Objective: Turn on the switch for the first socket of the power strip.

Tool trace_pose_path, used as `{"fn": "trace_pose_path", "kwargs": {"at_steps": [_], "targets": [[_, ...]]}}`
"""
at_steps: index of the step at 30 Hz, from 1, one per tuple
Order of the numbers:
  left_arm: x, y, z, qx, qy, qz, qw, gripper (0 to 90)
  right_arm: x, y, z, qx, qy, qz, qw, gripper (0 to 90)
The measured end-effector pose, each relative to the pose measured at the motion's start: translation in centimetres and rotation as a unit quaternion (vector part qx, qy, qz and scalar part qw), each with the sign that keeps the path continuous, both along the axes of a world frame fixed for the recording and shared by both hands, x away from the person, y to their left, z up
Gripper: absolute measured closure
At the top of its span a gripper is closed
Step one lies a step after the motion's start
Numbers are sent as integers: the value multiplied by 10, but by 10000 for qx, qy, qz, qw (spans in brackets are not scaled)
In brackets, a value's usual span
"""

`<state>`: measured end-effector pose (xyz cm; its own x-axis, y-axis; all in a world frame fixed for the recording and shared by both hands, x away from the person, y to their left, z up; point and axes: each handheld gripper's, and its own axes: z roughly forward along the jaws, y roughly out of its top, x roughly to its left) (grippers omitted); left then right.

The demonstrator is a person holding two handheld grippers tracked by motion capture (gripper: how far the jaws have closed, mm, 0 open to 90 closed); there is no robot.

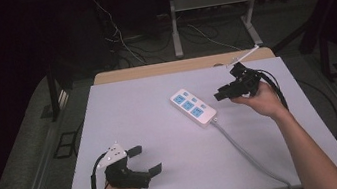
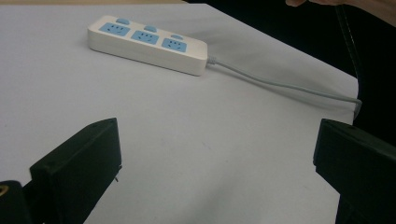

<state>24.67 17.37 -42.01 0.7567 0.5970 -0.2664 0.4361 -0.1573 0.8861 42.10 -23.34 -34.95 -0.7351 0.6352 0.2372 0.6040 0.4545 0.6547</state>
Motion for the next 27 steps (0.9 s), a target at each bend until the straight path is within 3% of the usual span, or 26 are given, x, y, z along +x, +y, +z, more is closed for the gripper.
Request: {"fn": "trace_pose_path", "kwargs": {"at_steps": [1,4,7,9,27], "targets": [[0,0,0,-4,1,-8,10000,0,-5,-3,1,41,-27,-132,9999,399],[0,0,0,5,1,-22,10000,0,-12,-8,0,162,-91,-329,9993,178],[0,0,0,-12,8,-3,10000,0,-21,-16,-2,415,-103,-510,9978,98],[0,0,0,-10,6,2,10000,0,-26,-19,-5,386,-96,-598,9974,6],[1,0,-1,29,43,-8,10000,0,-75,-40,-13,677,-70,-639,9956,1]]}}
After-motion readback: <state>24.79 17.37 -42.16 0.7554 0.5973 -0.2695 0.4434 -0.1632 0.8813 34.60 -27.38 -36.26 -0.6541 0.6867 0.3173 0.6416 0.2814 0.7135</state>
